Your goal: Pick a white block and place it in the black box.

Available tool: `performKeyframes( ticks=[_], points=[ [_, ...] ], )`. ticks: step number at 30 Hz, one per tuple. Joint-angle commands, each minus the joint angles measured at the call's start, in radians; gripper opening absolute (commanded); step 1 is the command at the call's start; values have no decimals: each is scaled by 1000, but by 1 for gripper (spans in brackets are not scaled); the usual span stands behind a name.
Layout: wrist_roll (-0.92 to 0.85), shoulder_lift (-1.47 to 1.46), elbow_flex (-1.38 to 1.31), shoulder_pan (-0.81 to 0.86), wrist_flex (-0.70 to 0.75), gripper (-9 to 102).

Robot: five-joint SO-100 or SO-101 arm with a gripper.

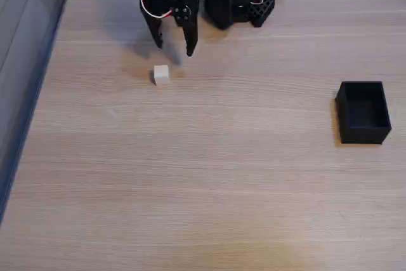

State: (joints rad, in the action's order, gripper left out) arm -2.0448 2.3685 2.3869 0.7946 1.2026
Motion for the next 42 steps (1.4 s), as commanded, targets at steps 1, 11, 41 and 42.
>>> performKeyframes(
  ticks=[1, 11, 41, 42],
  points=[
    [-3, -51, -43, 17, -51, 28],
    [-63, -199, -69, 89, -158, 28],
    [-41, -393, -112, 43, -278, 28],
    [-44, -397, -112, 43, -282, 28]
  ],
)
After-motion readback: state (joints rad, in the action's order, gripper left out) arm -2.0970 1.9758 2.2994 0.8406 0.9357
